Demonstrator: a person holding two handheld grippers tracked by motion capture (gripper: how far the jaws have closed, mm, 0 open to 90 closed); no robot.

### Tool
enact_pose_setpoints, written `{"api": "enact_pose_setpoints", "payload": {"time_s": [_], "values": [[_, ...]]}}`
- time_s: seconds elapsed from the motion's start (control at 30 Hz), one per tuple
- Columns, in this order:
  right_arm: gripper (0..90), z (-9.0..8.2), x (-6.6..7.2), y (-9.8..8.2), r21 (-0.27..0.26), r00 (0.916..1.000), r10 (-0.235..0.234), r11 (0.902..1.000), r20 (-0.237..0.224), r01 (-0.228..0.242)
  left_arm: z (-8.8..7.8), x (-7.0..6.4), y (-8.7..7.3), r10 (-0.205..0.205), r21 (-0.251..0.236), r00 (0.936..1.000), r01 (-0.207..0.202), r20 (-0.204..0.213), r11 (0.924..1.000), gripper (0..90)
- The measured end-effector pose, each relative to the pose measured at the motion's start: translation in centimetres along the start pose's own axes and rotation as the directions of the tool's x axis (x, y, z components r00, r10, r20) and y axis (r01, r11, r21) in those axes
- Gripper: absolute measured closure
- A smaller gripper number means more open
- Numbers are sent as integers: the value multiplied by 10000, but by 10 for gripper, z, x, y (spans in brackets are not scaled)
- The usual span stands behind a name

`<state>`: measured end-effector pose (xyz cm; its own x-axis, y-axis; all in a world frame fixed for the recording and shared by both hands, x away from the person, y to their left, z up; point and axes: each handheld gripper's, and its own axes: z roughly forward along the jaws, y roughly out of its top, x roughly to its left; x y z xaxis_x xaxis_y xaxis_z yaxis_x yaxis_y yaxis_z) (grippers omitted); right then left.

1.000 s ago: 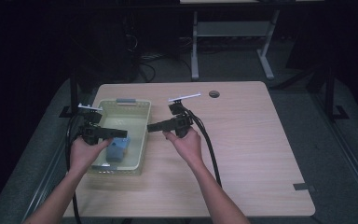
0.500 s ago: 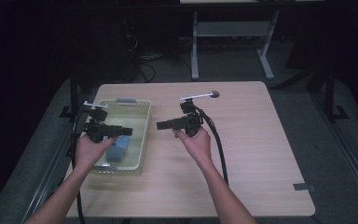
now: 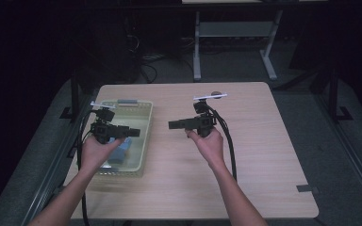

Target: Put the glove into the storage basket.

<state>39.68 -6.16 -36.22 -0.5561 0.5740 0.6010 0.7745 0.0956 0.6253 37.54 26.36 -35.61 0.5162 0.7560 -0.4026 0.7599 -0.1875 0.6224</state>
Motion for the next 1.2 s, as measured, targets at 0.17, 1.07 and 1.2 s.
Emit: {"api": "enact_pose_setpoints", "payload": {"time_s": [0.17, 1.07, 1.2], "values": [[386, -12, -9, -5, -41, 9999, 130, 9999, 79, -130, 7, -8, 3, 9, -88, 9996, -7, 267, 10000, 313], [354, -70, -39, -23, -638, 9969, 675, 9959, 405, -649, 34, -63, 13, 826, -392, 9891, -784, 1222, 9962, 273], [349, -79, -44, -28, -696, 9960, 730, 9952, 522, -693, 41, -72, 12, 966, -365, 9859, -924, 1364, 9950, 270]]}}
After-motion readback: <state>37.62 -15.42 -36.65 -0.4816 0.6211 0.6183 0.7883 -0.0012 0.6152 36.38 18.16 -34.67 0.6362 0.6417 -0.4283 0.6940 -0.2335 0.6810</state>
